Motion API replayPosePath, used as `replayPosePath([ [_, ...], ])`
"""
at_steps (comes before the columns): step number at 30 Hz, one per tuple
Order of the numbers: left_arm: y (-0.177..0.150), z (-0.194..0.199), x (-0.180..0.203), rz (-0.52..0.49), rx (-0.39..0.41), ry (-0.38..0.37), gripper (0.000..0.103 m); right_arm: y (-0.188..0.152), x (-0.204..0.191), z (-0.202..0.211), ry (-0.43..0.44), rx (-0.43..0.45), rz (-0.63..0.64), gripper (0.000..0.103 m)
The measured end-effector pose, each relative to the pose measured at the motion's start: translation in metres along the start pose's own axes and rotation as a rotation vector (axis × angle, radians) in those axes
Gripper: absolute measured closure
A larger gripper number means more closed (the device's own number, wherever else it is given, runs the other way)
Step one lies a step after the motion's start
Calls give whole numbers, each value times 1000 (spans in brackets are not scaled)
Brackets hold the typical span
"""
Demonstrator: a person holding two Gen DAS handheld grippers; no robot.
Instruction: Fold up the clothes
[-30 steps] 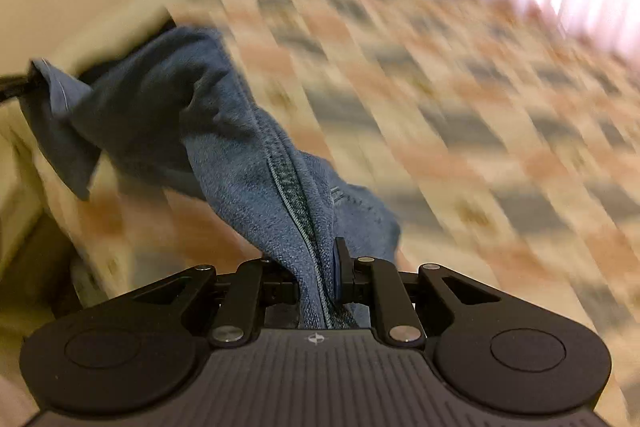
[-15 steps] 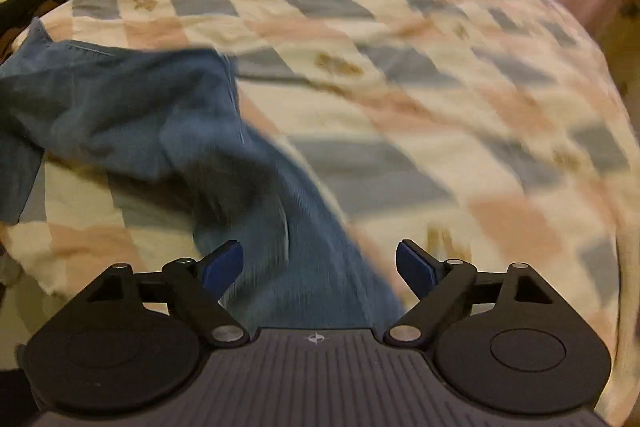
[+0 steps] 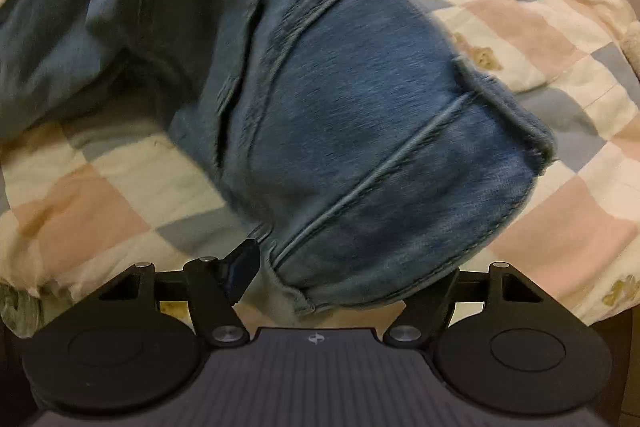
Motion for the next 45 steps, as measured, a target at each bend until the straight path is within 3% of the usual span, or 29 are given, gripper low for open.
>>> replayPosePath([
  [2,-7,15,0,-6,18,19,40,-5,-4,3,-20,6,21,31],
  [3,-11,22,4,-57,28,46,30,-7,-5,7,-28,11,29,31],
  [4,-13,24,9,-119,29,74,26,-8,-6,10,-36,16,37,31],
  [6,-17,12,18,-253,13,113,25,-8,-12,13,-29,20,49,31],
  [7,-17,-1,17,-271,-15,117,32,-7,-16,12,-33,23,57,30],
  [8,-17,-13,15,-258,-47,108,67,-6,-17,10,-38,25,67,37],
  [9,-17,-23,11,-226,-77,99,88,-6,-19,10,-36,20,81,62],
  [11,-20,-25,8,-221,-87,88,96,-6,-17,16,-30,15,92,88],
  [15,-3,9,4,-289,-57,33,96,-3,-6,48,76,43,55,94],
  [17,35,39,-11,-272,29,39,96,9,4,72,149,89,18,95],
  [20,128,89,-39,-268,230,81,96,46,40,110,229,196,-106,96],
  [23,241,114,-42,-326,422,106,95,108,101,136,236,360,-293,99],
  [25,315,108,-25,-371,482,106,94,158,137,135,198,439,-388,98],
  [26,344,103,-16,-393,501,129,92,183,154,126,151,430,-424,97],
  [28,378,88,2,-474,491,188,90,213,162,114,78,411,-372,91],
  [29,381,79,9,-512,477,217,77,219,159,114,7,426,-320,82],
  [30,383,71,15,-551,462,245,63,218,150,116,-64,446,-244,69],
  [32,364,54,25,-639,431,273,63,208,132,118,-183,479,-104,40],
  [36,303,6,43,-855,332,330,59,164,85,90,-293,443,148,36],
  [39,263,-43,61,-1193,265,473,56,138,46,50,-392,425,410,37],
  [42,251,-84,71,-1487,278,599,45,131,19,20,-547,479,717,34],
  [45,267,-117,66,-1701,300,765,39,130,10,-2,-654,526,951,26],
])
Point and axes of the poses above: each gripper's, at about its wrist camera, not at the fingertips, and z roughly against the way its jaws point, x to its right, y to its top, the point moved 9 cm from there along -z, roughly the way its jaws point, and after that the axes turned 12 degrees about -y, right-handed, at the moved point
